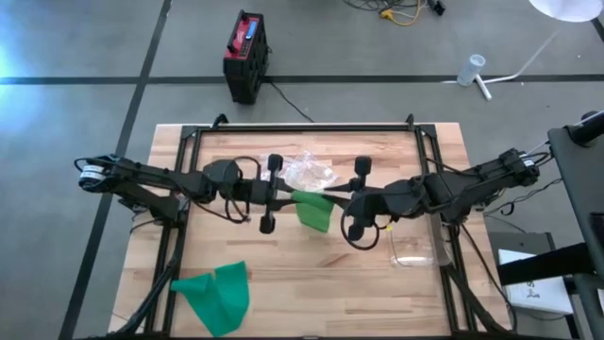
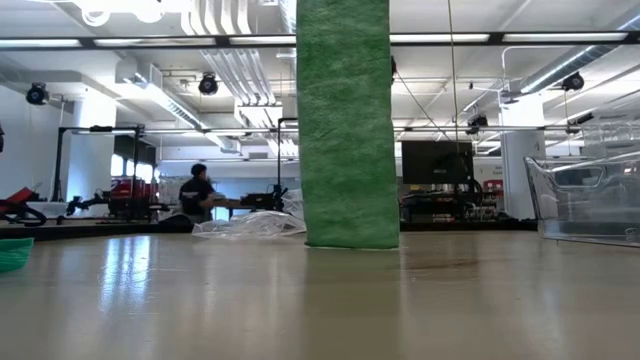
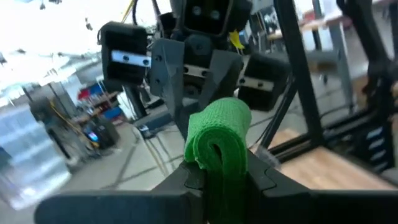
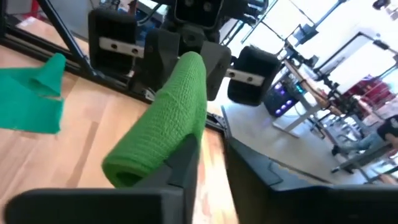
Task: Roll bandage
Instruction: Roll the green bandage
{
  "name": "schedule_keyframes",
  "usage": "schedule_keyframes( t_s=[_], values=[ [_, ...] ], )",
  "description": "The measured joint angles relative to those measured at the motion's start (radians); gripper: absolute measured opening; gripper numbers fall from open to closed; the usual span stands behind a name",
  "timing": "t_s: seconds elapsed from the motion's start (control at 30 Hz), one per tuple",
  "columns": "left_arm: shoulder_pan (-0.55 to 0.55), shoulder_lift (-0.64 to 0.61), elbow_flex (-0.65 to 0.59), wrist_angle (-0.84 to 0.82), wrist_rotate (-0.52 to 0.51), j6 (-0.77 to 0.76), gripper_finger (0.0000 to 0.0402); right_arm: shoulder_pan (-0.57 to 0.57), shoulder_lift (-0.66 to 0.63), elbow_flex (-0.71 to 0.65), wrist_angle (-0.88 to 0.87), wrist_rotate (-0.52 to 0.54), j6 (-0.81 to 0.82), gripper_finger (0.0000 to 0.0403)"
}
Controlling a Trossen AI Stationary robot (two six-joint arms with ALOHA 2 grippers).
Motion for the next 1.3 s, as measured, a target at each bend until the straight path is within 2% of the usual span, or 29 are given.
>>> schedule_keyframes(
  t_s=[0.2,0.37,0.47,0.6,0.73,0.83,0.93,1.07,1.3],
  values=[
    [0.000,-0.001,0.000,0.011,-0.015,-0.224,0.0028,0.015,-0.020,-0.001,-0.004,0.075,-0.106,0.0134],
    [0.001,-0.002,0.002,-0.010,-0.028,-0.385,0.0029,0.059,-0.024,-0.002,0.060,0.179,-0.316,0.0165],
    [0.001,-0.002,0.002,-0.031,-0.031,-0.438,0.0027,0.090,-0.024,-0.002,0.114,0.185,-0.439,0.0175],
    [0.001,-0.002,0.002,-0.060,-0.077,-0.490,0.0030,0.118,-0.013,-0.002,0.185,0.181,-0.514,0.0185],
    [0.004,-0.002,0.002,-0.076,-0.102,-0.519,0.0030,0.126,-0.005,-0.002,0.191,0.078,-0.486,0.0200],
    [0.004,-0.002,0.002,-0.075,-0.102,-0.521,0.0028,0.126,0.027,-0.003,0.162,0.072,-0.486,0.0214],
    [0.004,-0.002,0.002,-0.063,-0.102,-0.536,0.0030,0.121,0.061,-0.004,0.160,0.103,-0.506,0.0227],
    [0.003,-0.002,0.002,-0.060,-0.101,-0.554,0.0031,0.113,0.098,-0.003,0.168,0.216,-0.574,0.0235],
    [-0.001,-0.003,0.002,-0.016,-0.067,-0.584,0.0029,0.098,0.122,-0.003,0.166,0.302,-0.626,0.0225]
  ],
)
